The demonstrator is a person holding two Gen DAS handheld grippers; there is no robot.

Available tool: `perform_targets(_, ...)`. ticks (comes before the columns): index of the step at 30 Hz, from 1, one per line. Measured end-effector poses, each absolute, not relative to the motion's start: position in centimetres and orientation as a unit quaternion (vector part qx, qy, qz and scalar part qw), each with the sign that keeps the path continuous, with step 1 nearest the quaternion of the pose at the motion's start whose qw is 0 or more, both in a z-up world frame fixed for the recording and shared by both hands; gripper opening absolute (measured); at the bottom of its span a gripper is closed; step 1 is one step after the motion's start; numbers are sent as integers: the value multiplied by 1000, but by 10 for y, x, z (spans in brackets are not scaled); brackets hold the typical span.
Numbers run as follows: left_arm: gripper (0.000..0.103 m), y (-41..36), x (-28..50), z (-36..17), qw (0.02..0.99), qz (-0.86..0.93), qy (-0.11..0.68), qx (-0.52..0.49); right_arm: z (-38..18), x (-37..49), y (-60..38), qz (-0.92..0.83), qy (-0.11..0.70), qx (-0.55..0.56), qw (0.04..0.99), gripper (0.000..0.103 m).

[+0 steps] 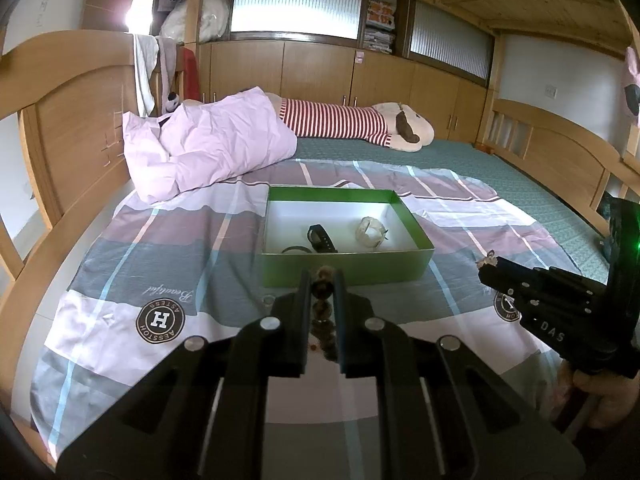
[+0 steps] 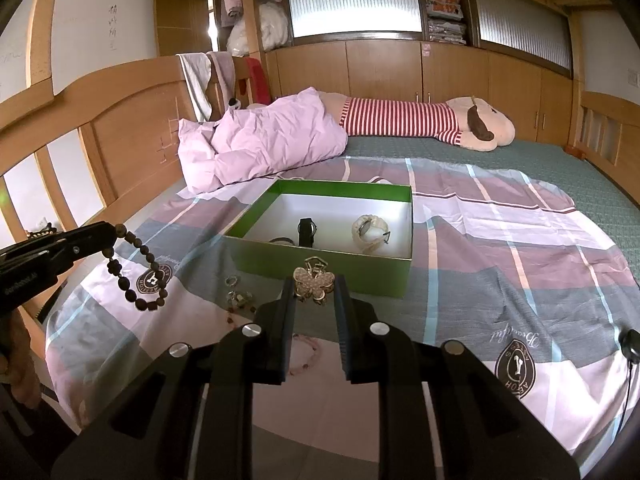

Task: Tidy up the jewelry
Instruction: 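Hold the bead bracelet in the left tool while the right tool holds the brooch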

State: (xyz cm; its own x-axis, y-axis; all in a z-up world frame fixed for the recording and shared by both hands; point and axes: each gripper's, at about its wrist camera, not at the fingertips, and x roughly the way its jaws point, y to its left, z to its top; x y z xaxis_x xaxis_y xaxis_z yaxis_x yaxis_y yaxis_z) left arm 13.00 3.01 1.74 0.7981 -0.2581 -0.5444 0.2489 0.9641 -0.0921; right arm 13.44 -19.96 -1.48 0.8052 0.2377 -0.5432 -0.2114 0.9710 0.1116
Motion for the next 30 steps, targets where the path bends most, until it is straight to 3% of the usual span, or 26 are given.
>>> perform_targets(30, 11, 31, 132, 9, 945, -131, 299, 0, -10, 129, -207, 114, 283, 28, 952, 19)
